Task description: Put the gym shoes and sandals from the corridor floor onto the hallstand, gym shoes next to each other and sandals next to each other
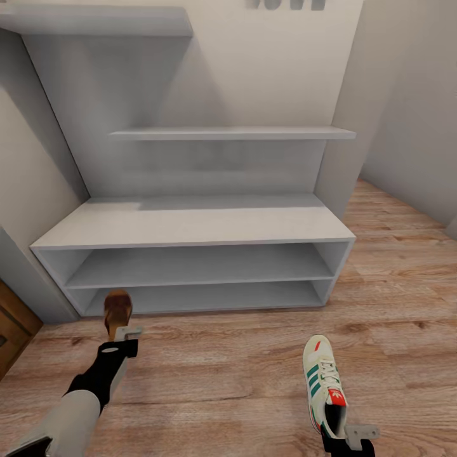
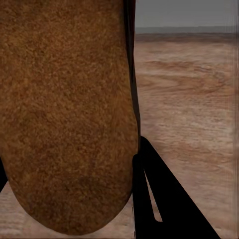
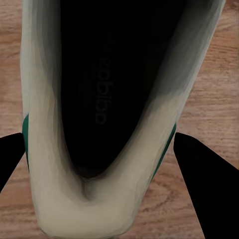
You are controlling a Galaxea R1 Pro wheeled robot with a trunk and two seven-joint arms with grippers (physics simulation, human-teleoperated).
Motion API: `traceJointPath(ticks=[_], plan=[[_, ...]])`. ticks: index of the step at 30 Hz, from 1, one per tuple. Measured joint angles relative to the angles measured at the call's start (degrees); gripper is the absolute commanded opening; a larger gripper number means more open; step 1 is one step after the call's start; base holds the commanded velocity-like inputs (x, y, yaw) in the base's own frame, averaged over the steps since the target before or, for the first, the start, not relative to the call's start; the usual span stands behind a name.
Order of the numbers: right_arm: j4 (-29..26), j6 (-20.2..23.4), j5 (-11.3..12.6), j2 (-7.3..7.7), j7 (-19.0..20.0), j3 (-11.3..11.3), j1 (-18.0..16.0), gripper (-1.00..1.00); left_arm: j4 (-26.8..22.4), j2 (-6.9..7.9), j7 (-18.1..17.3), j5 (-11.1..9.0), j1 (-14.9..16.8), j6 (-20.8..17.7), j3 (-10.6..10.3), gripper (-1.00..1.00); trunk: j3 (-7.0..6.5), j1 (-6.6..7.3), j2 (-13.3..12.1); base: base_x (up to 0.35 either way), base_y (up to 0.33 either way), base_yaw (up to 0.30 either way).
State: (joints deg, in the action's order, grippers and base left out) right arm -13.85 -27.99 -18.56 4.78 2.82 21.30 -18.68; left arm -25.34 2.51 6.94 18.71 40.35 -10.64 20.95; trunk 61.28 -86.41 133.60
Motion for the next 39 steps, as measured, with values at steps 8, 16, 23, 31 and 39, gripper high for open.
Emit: traceJointPath(ticks=[8,16,23,31,39], plan=[[0.0,0.0,0.0,0.02,0.1,0.0,0.0,-1.00,-0.5,-0.44,-5.0,0.3,2.2,-0.4,0.0,-1.00,0.00,0.00,0.0,0.000,0.000,0.000],[-0.2,0.0,0.1,0.11,0.0,0.1,0.0,-1.00,-0.5,-0.45,-5.3,0.6,2.8,-0.4,0.0,-1.00,0.00,0.02,0.0,0.083,-0.040,0.000],[-0.2,0.0,0.1,0.16,-0.1,0.2,0.0,-1.00,-0.5,-0.53,-5.3,0.6,2.9,-0.4,0.0,-1.00,0.00,0.03,0.0,0.258,-0.136,-0.037],[-0.2,0.0,0.1,0.16,-0.1,0.2,0.0,-1.00,-0.5,-0.51,-5.3,0.6,2.9,-0.4,0.0,-1.00,-0.16,0.03,0.0,0.279,-0.162,-0.207],[-0.3,0.0,0.2,0.16,-0.1,0.2,0.0,-1.00,-0.6,-0.48,-5.2,0.6,2.7,-0.4,0.1,-1.00,-0.21,0.01,0.0,0.187,-0.068,-0.043]])
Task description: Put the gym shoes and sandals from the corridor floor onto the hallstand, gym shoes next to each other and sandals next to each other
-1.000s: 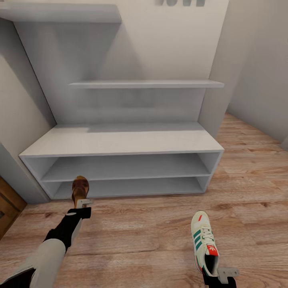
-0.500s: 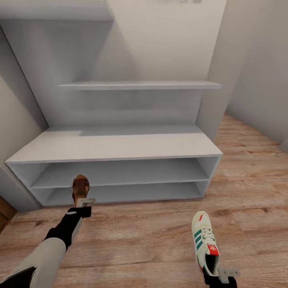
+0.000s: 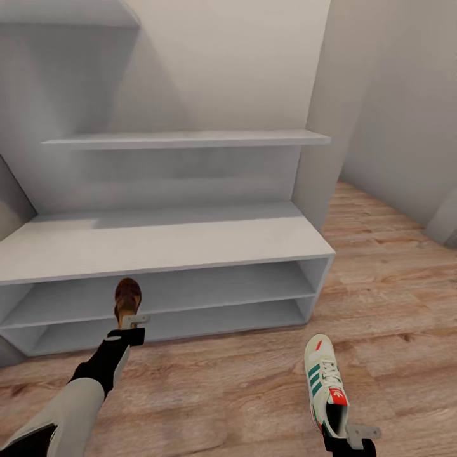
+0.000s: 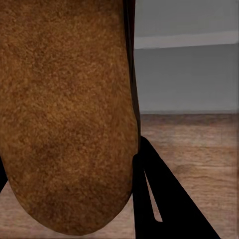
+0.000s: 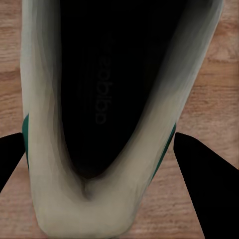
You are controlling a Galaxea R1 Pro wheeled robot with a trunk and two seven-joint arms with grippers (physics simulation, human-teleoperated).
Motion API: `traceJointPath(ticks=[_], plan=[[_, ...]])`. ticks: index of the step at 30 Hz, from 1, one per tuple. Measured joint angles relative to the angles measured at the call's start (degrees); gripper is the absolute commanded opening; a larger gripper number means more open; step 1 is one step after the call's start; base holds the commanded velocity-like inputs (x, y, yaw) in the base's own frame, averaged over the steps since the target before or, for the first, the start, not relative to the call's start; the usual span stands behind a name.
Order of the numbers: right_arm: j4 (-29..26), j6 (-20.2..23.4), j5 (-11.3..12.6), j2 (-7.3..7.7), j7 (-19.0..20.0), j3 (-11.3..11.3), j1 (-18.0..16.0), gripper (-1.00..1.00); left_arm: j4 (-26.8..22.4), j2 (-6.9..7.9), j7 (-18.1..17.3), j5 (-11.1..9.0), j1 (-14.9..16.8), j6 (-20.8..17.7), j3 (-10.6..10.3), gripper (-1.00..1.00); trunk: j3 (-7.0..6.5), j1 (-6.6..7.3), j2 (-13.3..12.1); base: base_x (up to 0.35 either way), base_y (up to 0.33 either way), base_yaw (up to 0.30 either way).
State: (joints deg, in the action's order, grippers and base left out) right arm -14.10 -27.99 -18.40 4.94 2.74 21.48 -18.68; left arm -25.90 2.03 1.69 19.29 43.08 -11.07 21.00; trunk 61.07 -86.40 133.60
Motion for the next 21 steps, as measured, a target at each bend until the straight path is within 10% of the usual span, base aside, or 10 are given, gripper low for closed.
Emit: traceJointPath(ticks=[21], plan=[[0.0,0.0,0.0,0.00,0.0,0.0,0.0,-1.00,-0.1,0.31,0.1,0.0,0.0,-1.5,0.1,-1.00,0.00,0.02,0.0,0.161,0.018,0.000]])
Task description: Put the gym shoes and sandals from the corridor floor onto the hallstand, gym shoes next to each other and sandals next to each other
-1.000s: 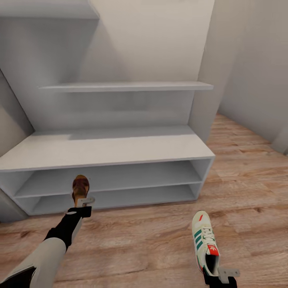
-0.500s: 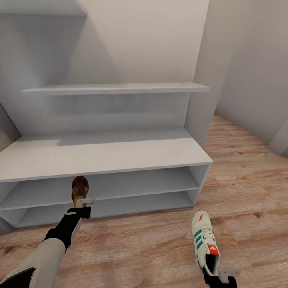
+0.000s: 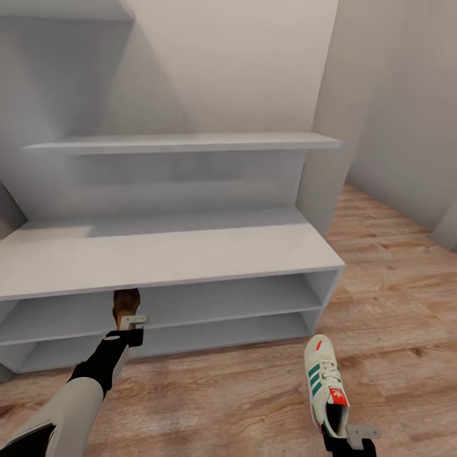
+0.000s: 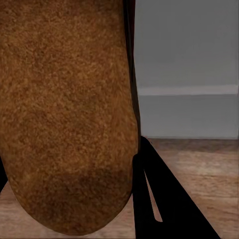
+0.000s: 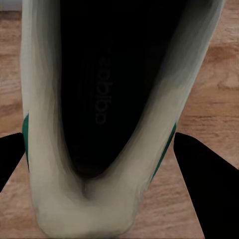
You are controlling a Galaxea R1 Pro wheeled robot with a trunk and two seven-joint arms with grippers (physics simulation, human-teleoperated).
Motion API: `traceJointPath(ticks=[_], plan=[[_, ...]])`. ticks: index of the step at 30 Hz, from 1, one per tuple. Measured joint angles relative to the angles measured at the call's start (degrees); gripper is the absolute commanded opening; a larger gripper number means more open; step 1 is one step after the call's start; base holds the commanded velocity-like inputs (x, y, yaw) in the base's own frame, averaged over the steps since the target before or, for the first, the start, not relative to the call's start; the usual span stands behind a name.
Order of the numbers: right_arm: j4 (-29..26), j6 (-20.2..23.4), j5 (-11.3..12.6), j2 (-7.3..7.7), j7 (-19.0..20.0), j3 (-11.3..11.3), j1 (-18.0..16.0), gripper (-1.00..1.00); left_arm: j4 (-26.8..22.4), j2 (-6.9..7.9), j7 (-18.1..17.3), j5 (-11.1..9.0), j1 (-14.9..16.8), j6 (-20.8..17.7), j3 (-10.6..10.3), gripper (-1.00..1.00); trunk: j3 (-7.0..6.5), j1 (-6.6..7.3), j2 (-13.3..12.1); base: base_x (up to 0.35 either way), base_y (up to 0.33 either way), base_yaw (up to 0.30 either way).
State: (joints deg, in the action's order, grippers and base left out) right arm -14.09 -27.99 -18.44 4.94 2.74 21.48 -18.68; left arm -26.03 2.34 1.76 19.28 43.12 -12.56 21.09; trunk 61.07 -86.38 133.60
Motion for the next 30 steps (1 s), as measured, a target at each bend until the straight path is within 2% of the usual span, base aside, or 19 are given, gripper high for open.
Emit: traceJointPath(ticks=[11,17,22,30], plan=[[0.0,0.0,0.0,0.00,0.0,0.0,0.0,-1.00,0.0,0.34,0.0,0.0,0.0,0.0,0.0,-1.00,0.00,-0.02,0.0,0.097,0.014,0.000],[0.0,0.0,0.0,0.00,0.0,0.0,0.0,-1.00,0.0,0.48,0.0,0.0,0.0,0.0,0.1,-1.00,0.00,0.00,0.0,0.255,0.051,0.000],[0.0,0.0,0.0,0.00,0.0,0.0,0.0,-1.00,0.0,0.51,0.0,0.0,0.0,0.0,0.1,-1.00,0.00,-0.03,0.0,0.081,0.017,0.000],[0.1,0.0,0.0,0.00,0.0,0.0,0.0,-1.00,0.0,0.54,0.0,0.0,0.0,0.0,0.1,-1.00,0.00,-0.02,0.0,0.139,0.106,0.000]])
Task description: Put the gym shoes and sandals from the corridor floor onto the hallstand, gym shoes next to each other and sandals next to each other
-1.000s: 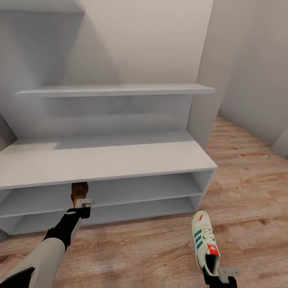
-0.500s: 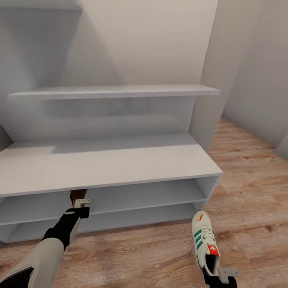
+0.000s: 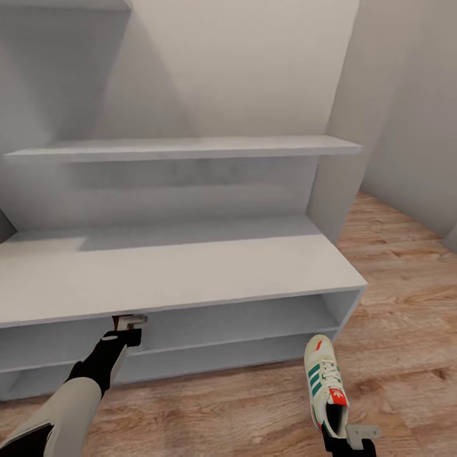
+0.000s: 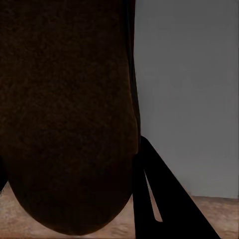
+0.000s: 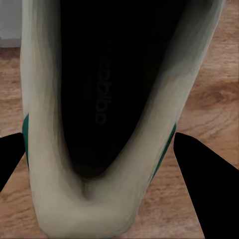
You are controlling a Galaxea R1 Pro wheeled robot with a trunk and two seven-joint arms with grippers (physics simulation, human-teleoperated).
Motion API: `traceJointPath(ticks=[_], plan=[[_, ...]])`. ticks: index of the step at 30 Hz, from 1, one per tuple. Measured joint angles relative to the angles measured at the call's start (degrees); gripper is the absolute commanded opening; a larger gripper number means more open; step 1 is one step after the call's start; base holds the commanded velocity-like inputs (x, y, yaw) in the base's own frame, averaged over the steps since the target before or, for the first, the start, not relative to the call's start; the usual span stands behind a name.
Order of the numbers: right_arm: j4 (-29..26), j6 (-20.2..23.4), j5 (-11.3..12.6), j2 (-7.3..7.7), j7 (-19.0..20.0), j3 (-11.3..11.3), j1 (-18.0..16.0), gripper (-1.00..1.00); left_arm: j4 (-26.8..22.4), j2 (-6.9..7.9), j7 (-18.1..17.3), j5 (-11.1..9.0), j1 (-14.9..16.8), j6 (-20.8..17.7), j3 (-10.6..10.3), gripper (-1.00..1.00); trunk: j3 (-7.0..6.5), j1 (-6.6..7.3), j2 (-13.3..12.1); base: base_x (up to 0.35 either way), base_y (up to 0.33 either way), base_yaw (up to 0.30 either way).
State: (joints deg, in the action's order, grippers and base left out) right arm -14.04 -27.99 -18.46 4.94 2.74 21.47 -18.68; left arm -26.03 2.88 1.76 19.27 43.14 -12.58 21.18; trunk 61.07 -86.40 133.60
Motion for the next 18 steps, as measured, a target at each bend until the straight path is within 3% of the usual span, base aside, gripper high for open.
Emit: traceJointPath(ticks=[17,18], plan=[[0.0,0.0,0.0,0.00,0.0,0.0,0.0,-1.00,-0.1,0.07,0.0,0.0,-0.1,0.1,0.1,-1.00,0.00,-0.01,0.0,0.009,0.007,0.000],[0.0,0.0,0.0,0.00,0.0,0.0,0.0,-1.00,-0.2,0.08,0.0,0.0,-0.1,0.1,0.1,1.00,0.00,-0.01,0.0,0.000,0.000,0.000]])
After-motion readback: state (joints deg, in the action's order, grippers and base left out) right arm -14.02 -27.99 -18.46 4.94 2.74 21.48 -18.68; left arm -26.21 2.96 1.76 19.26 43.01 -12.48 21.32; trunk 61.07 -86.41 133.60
